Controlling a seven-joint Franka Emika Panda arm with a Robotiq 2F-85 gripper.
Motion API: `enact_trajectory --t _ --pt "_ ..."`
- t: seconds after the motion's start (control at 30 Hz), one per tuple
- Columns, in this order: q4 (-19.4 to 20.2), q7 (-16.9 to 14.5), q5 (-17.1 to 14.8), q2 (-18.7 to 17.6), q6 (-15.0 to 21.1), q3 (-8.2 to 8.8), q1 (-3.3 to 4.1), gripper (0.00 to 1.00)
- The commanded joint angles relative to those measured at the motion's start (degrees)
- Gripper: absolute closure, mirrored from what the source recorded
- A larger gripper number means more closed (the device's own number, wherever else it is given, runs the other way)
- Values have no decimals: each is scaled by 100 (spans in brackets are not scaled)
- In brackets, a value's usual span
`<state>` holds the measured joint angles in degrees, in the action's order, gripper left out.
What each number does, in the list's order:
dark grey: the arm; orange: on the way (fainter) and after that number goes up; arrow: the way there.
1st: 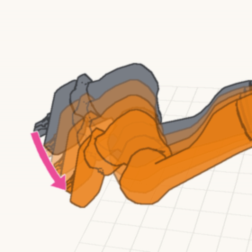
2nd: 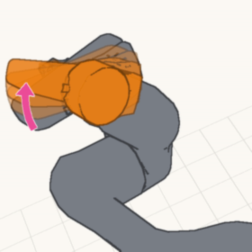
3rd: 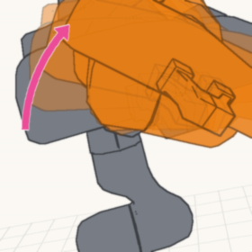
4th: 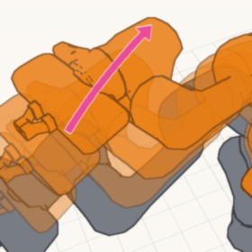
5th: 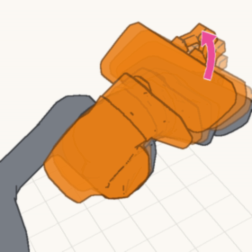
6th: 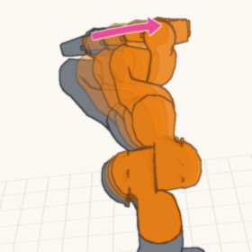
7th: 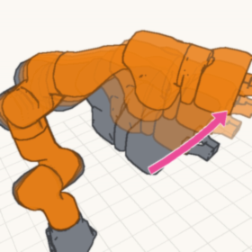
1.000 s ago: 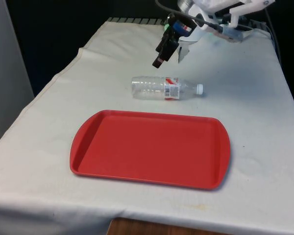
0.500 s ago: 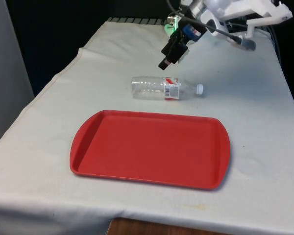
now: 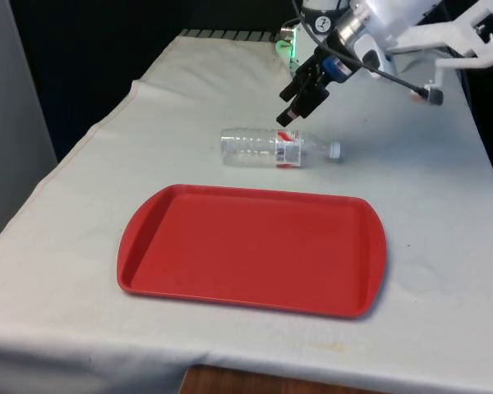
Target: Place the bottle upright on the tray.
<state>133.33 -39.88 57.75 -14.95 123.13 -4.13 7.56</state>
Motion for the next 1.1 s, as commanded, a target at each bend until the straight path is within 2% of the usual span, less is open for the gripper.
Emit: enact_trajectory --t 0.0,0.13,0.17,0.2,0.3,0.4,0.43,0.47,0.67,0.7,0.73,0.77,1.07 --pt "-40 97 80 -46 -69 0 46 0" --pt "-97 269 183 -166 -212 -109 57 0" --pt "-57 183 115 -120 -143 -109 11 0" --pt "-109 309 206 -195 -246 -132 57 0" --pt "-178 464 286 -321 -390 -229 74 0" --pt "-223 573 355 -413 -493 -304 80 0" --pt "-195 504 304 -378 -435 -309 34 0" --pt "-241 613 384 -447 -527 -327 86 0" --pt "-361 859 521 -676 -802 -487 115 0" --pt "-401 922 561 -739 -877 -527 115 0" --pt "-372 877 521 -710 -837 -550 74 0" --pt "-418 963 590 -773 -911 -550 120 0" --pt "-521 1278 837 -1060 -1180 -670 115 0"
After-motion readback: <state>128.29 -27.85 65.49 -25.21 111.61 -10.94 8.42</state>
